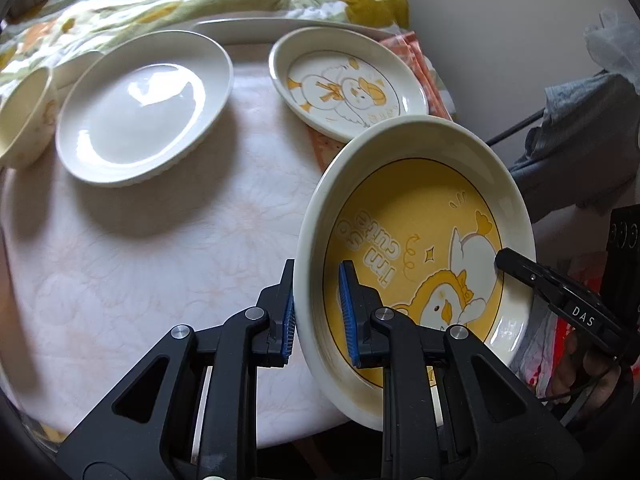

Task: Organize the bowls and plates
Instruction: 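Lift the yellow duck bowl with both tools and carry it toward the pink dish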

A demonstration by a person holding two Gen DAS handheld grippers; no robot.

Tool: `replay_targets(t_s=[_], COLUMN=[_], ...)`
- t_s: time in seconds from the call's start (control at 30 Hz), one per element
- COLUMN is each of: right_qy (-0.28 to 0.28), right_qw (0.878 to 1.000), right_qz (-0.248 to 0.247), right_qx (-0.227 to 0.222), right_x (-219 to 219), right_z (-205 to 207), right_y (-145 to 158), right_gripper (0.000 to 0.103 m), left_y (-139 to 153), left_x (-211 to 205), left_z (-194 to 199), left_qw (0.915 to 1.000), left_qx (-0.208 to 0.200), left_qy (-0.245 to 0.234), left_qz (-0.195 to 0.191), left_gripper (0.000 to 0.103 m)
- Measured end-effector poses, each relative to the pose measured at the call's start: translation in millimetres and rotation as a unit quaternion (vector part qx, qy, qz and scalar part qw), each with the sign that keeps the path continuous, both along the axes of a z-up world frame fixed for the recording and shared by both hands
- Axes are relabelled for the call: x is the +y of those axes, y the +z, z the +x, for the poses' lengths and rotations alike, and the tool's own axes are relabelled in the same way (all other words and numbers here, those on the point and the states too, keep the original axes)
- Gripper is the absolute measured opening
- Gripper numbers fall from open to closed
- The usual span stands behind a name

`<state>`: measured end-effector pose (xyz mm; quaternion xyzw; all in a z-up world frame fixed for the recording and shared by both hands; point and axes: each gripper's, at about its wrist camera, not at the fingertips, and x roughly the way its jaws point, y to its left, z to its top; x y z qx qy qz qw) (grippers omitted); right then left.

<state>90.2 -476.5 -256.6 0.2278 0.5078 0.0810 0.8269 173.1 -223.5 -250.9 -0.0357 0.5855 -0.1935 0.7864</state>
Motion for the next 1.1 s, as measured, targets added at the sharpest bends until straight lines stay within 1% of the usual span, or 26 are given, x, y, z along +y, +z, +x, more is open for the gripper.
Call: replay_targets(t_s=[0.17, 0.3, 0.47, 0.6, 0.63, 0.73, 0.87, 0.97, 1.1], right_qy=[0.060, 0.104, 0.138, 0.160, 0.163, 0.166, 0.161, 0.160, 0.149], right_qw=[0.998, 0.994, 0.990, 0.987, 0.987, 0.986, 0.986, 0.986, 0.988], right_qz=[-0.004, 0.001, 0.008, 0.000, -0.003, -0.012, -0.022, -0.029, -0.022], right_qx=[-0.015, -0.018, -0.015, 0.003, 0.009, 0.022, 0.034, 0.034, 0.036], right_x=[45.1, 93.8, 159.3, 203.1, 212.7, 238.7, 255.8, 265.8, 271.8], right_z=[13.0, 25.0, 34.5, 43.8, 45.7, 49.5, 54.2, 56.0, 53.2], right_y=[20.7, 26.6, 21.7, 5.6, 0.4, -13.2, -32.0, -38.6, -43.7], right_gripper=[0.011, 0.011, 0.011, 0.011, 0.011, 0.011, 0.011, 0.011, 0.011], left_y=[22.8, 34.4, 28.6, 4.5, -2.9, -22.4, -43.2, -46.7, -50.6], left_x=[56.6, 112.2, 176.0, 210.8, 221.3, 238.5, 252.9, 255.8, 256.9], left_z=[-15.1, -21.2, -22.8, -21.2, -27.8, -30.1, -30.3, -29.5, -27.7], left_qw=[0.9983, 0.9952, 0.9919, 0.9912, 0.9911, 0.9911, 0.9917, 0.9924, 0.9935], left_qx=[-0.018, -0.029, -0.026, -0.008, -0.005, 0.009, 0.016, 0.006, 0.002], left_qy=[0.056, 0.092, 0.122, 0.128, 0.128, 0.126, 0.120, 0.115, 0.103], left_qz=[0.004, 0.015, 0.025, 0.034, 0.037, 0.043, 0.043, 0.045, 0.049], left_gripper=[0.017, 0.017, 0.017, 0.017, 0.017, 0.017, 0.017, 0.017, 0.017])
